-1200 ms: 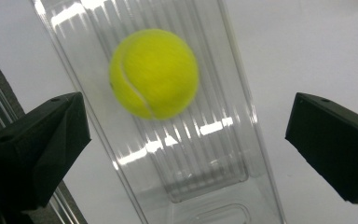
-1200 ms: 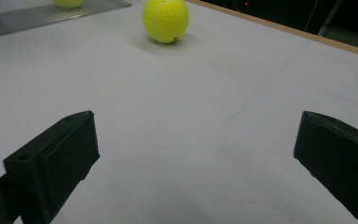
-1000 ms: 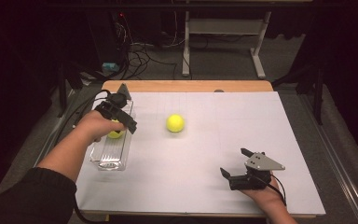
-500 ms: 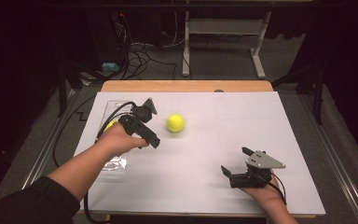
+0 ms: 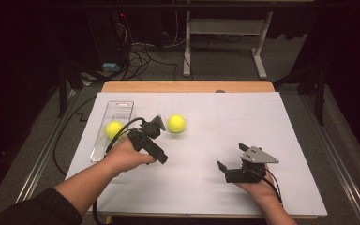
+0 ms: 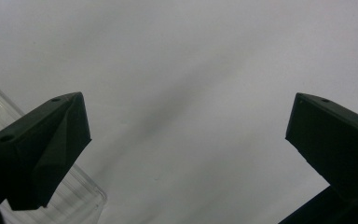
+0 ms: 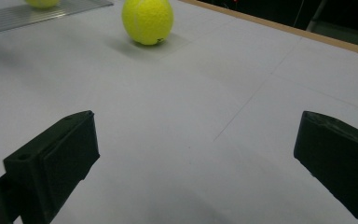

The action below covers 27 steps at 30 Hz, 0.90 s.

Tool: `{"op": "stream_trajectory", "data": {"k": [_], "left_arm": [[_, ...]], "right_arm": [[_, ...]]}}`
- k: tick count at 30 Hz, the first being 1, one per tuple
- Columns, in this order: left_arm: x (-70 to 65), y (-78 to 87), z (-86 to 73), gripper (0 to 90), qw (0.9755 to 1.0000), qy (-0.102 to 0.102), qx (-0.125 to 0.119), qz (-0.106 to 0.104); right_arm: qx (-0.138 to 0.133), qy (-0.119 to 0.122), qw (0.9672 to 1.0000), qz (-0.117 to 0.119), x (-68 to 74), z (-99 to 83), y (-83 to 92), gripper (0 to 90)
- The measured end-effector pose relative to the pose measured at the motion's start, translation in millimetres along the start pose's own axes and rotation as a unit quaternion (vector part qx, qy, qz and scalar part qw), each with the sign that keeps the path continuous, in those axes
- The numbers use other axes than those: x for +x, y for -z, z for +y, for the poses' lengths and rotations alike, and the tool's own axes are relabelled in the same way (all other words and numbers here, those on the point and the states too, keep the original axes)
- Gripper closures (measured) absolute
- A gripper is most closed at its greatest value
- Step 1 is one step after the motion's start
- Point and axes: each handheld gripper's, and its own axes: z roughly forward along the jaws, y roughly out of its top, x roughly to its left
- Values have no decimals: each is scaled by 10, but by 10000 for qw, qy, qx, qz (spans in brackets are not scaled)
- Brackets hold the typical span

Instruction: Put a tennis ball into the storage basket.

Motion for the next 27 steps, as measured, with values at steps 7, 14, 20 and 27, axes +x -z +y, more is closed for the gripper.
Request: {"op": "stream_trajectory", "data": {"k": [7, 14, 20, 27], "left_arm": [[0, 9, -22, 6, 10000, -11, -17, 3], [-11, -72, -67, 6, 10000, -6, 17, 1], [-37, -73, -62, 6, 10000, -47, 45, -32], [-10, -61, -58, 6, 9999, -66, 4, -95]], "right_arm": [[17, -134, 9999, -13, -20, 113, -254, 0], [7, -106, 9999, 85, 54, 295, -630, 10], [121, -99, 9994, 317, 195, 542, -1086, 32], [379, -113, 9980, 490, 300, 756, -1591, 75]]}}
